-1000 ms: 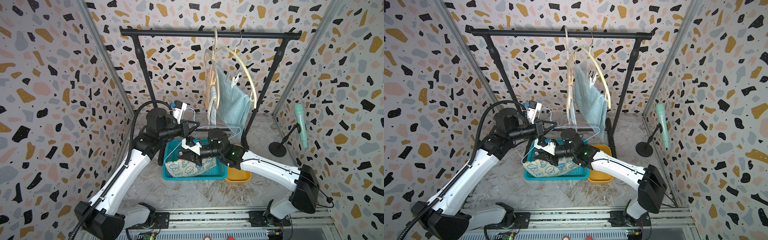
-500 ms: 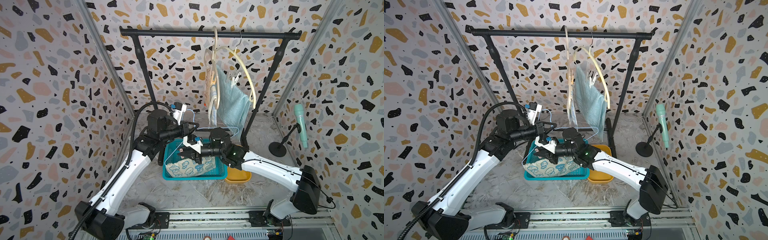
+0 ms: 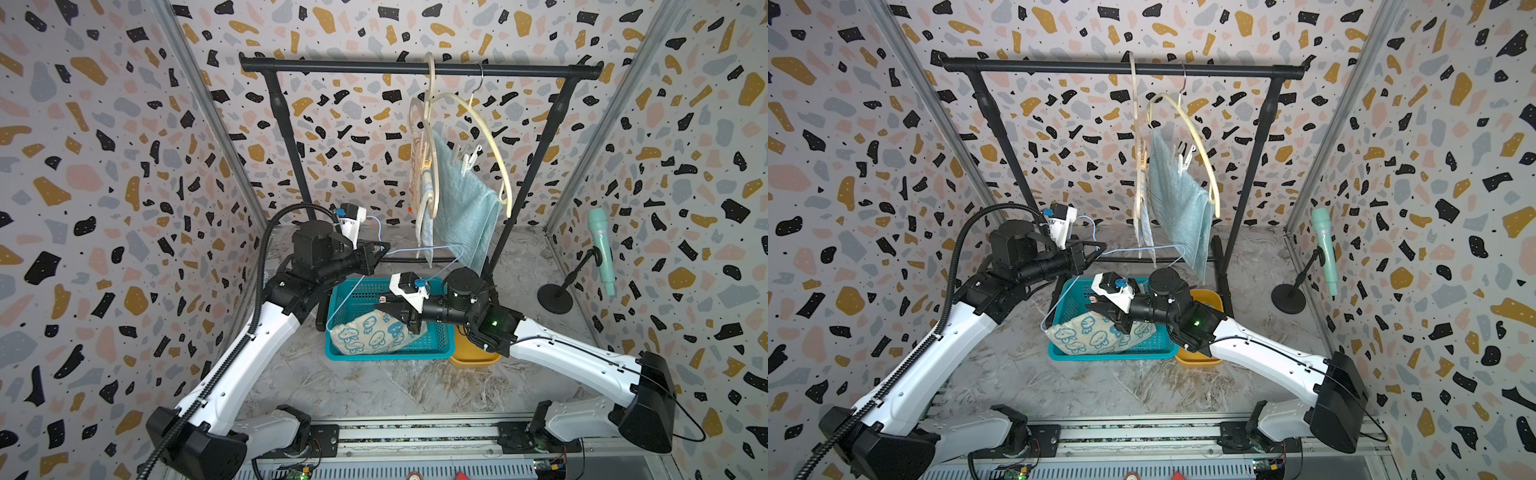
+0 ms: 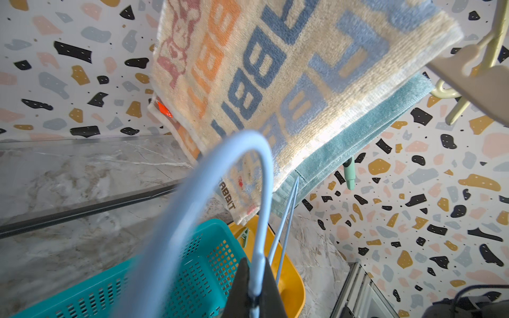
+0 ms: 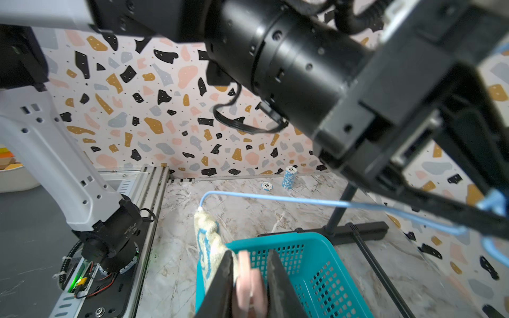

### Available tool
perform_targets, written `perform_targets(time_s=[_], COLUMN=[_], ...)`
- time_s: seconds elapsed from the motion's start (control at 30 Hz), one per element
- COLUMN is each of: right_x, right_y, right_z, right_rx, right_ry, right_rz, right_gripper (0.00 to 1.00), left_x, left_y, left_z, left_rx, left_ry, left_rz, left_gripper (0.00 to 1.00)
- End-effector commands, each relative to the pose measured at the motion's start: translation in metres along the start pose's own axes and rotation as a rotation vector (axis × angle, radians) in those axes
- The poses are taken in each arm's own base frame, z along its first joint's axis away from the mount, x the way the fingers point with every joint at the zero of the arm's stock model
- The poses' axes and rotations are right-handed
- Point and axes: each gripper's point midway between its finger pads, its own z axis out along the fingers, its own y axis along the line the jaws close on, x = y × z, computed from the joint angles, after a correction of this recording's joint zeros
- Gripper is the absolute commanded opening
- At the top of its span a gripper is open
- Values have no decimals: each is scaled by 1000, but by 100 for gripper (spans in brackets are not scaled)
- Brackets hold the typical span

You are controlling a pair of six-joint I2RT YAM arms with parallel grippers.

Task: Remove the clothespins securing towels to the hanger
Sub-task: Remove the clothespin from the hanger, then place the clothespin in the storage box.

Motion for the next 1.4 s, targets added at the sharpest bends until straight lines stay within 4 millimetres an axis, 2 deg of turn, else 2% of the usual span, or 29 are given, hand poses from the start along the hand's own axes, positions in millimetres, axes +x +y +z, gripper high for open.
perform_targets(time_s=[0.0, 0.17, 0.53, 0.87, 1.1, 1.37], right_x=[-5, 17, 81, 156, 188, 216], right_y=[-21, -38, -73, -112, -118, -122], right_z=[-21, -50, -125, -185, -206, -218], right_rx=[159, 314, 616, 941, 1036, 1097], right_ry=[-19, 10, 96, 236, 257, 293], right_rz=[48, 139, 331, 530, 596, 633], right_gripper=[0, 0, 0, 0, 0, 0], left_x=[-20, -27, -37, -47, -48, -50], left_y=[-6, -4, -1, -4, -6, -8], left_z=[-11, -14, -17, -24, -24, -28], left_rx=[-24, -46, -93, -108, -101, -99], left_ry=[-83, -115, -133, -163, -164, -176], left_rz=[60, 74, 115, 152, 161, 170], left_gripper=[0, 0, 0, 0, 0, 0])
